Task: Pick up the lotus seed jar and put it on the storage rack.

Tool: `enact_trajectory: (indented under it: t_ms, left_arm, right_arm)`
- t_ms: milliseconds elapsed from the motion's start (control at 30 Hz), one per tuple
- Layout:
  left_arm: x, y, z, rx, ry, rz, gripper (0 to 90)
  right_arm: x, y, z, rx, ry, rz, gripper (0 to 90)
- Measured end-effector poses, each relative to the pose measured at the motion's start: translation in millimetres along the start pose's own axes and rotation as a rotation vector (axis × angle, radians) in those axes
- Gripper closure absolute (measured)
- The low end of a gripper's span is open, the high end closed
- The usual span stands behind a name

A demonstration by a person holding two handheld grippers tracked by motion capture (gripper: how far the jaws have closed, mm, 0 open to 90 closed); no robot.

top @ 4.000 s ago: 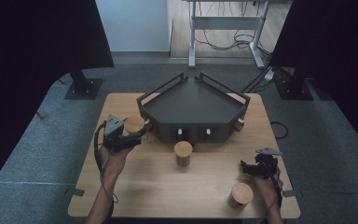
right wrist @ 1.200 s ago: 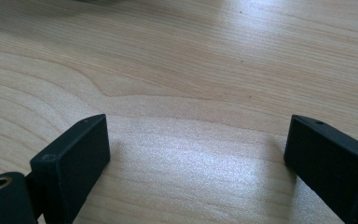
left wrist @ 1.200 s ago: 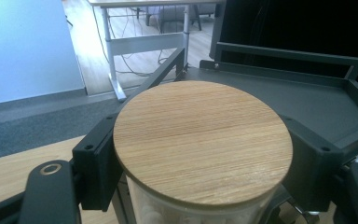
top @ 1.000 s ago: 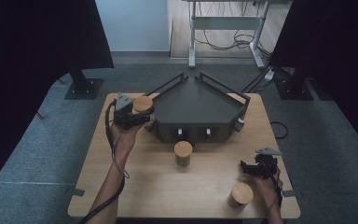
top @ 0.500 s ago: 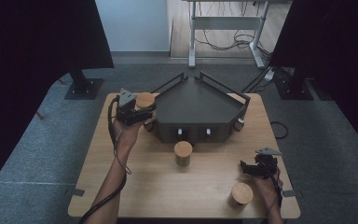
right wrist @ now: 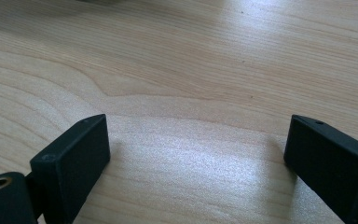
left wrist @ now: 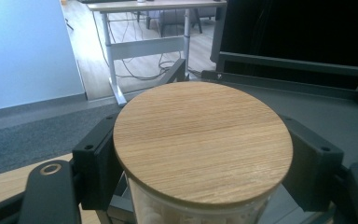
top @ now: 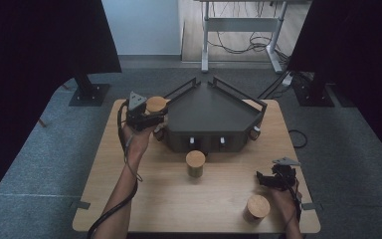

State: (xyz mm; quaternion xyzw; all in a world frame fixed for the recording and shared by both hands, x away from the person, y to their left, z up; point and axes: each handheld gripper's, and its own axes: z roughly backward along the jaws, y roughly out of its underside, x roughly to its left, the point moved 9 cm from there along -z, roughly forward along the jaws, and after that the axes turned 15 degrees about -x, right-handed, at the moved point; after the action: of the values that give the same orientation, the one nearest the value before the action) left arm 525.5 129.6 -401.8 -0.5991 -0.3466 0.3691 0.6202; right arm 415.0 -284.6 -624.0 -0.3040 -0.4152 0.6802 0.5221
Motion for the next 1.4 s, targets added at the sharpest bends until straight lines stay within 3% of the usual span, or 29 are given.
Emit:
enact_trajectory:
  t_ms: [433, 1400]
  left_arm:
    - [2.3, 0.9, -10.5, -0.013, -0.001, 0.031, 23.9]
    - [-4.0, 1.2, -35.9, -0.011, -0.002, 0.042, 23.9]
  right_arm:
    - [0.0, 0.0, 0.0, 0.0, 0.0, 0.0, 6.1]
    - [0.7, -0.3, -0.6, 0.001, -0.007, 0.003, 6.1]
